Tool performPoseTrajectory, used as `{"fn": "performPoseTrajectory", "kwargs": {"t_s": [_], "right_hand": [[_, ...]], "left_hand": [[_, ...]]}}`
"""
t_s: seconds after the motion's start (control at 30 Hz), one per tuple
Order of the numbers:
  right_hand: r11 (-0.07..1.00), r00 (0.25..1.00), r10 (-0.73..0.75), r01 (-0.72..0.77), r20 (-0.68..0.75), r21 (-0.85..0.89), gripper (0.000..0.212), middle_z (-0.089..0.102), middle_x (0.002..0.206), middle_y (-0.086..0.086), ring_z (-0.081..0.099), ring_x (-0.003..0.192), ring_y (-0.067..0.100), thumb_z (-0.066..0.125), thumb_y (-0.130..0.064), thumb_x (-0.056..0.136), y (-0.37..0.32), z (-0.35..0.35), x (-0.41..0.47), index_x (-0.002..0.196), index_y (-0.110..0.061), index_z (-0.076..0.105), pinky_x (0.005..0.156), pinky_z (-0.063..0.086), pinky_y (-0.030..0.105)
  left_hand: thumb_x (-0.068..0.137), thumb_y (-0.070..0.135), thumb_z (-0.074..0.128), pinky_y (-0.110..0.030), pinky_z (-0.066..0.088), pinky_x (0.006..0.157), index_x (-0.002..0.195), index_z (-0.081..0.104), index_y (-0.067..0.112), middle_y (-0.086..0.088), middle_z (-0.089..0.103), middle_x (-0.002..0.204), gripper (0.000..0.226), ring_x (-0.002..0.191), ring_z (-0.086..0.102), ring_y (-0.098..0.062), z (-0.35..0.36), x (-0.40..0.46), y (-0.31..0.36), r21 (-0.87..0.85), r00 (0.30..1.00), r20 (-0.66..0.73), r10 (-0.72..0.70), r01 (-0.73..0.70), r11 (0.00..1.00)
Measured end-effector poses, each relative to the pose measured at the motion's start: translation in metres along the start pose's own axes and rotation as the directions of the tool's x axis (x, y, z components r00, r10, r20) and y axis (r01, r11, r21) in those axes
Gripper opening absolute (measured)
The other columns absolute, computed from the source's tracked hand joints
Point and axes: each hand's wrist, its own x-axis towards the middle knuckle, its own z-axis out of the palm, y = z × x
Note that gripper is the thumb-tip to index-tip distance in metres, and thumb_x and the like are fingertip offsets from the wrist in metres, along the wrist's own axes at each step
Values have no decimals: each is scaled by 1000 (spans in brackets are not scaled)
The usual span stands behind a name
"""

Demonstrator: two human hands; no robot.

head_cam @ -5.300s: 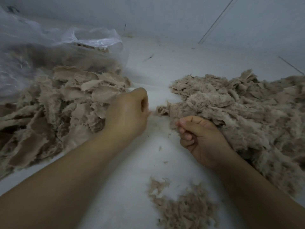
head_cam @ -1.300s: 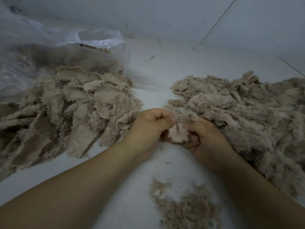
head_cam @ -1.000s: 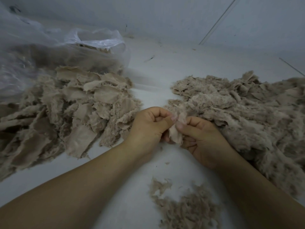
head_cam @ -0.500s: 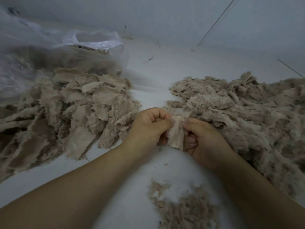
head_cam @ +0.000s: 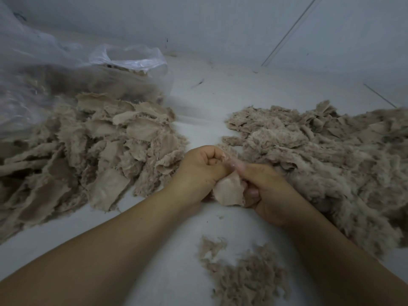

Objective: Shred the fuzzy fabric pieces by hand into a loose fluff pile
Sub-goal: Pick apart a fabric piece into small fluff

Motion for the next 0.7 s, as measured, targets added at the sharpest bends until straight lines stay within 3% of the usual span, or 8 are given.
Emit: {"fn": "performPoseTrajectory", "kwargs": {"t_s": [0.2, 0.33, 0.4, 0.47, 0.53, 0.6, 0.63, 0.7], "right_hand": [[999, 998, 21, -23, 53, 49, 34, 30, 46, -2, 19, 36, 4, 62, -17, 89, 1, -4, -1, 57, -9, 52, 40, 12, 19], [982, 1000, 2, -8, 29, 186, 20, 38, 51, 0, 24, 35, 1, 56, -13, 83, -1, -7, -1, 68, 0, 52, 39, 15, 13], [972, 1000, 6, -7, 4, 234, 17, 39, 53, 0, 26, 35, 1, 55, -12, 82, -1, -9, -1, 69, -1, 54, 37, 18, 11], [971, 1000, 9, -10, 6, 239, 18, 40, 54, 0, 26, 35, 1, 56, -13, 81, -1, -8, -2, 77, 4, 51, 35, 18, 12], [976, 1000, 7, -10, 15, 218, 32, 41, 54, -1, 26, 35, 1, 57, -15, 80, 1, -7, -2, 99, 10, 50, 35, 18, 13], [979, 1000, 6, -5, -3, 203, 47, 42, 53, -1, 26, 35, 1, 57, -15, 80, 1, -6, -1, 106, 23, 46, 35, 18, 13], [982, 1000, -3, 5, -12, 186, 44, 41, 54, 0, 25, 35, 1, 59, -15, 79, 1, -5, -2, 96, 23, 45, 35, 19, 13], [989, 999, -25, 29, -24, 144, 27, 36, 55, 4, 24, 36, 2, 60, -17, 78, 1, -4, -4, 75, 7, 46, 35, 20, 14]], "left_hand": [[88, -7, 62, -19, 43, 44, 75, 58, 8, -3, 59, 55, 20, 44, 53, -11, -6, 0, 1, -76, 997, -39, 65, -68, 995], [86, -8, 59, -17, 35, 40, 67, 56, 10, 0, 52, 47, 26, 37, 46, -10, -19, 5, 8, 198, 963, -224, 152, -107, 974], [82, -4, 59, -24, 39, 43, 64, 56, 11, -2, 54, 52, 23, 45, 53, -18, -31, 8, 21, 612, 957, -157, 245, -100, 784], [80, 10, 63, -29, 43, 46, 62, 54, 12, -3, 53, 59, 20, 54, 55, -23, -44, 4, 36, 963, 987, 2, 158, -45, 266], [82, 25, 65, -26, 36, 49, 62, 46, 14, -1, 47, 61, 30, 52, 45, -18, -52, -6, 45, 991, 997, -27, 69, 35, -126], [81, 23, 62, -26, 35, 52, 64, 43, 16, 1, 43, 63, 27, 52, 40, -16, -53, -15, 52, 969, 996, -41, 79, 59, -240], [78, 19, 62, -25, 36, 51, 63, 45, 15, 0, 46, 63, 23, 52, 42, -17, -53, -18, 54, 977, 996, -23, 83, 40, -209], [78, 17, 62, -25, 40, 49, 62, 56, 12, -1, 56, 60, 17, 53, 54, -19, -48, -17, 58, 999, 993, 11, 119, -15, 32]]}}
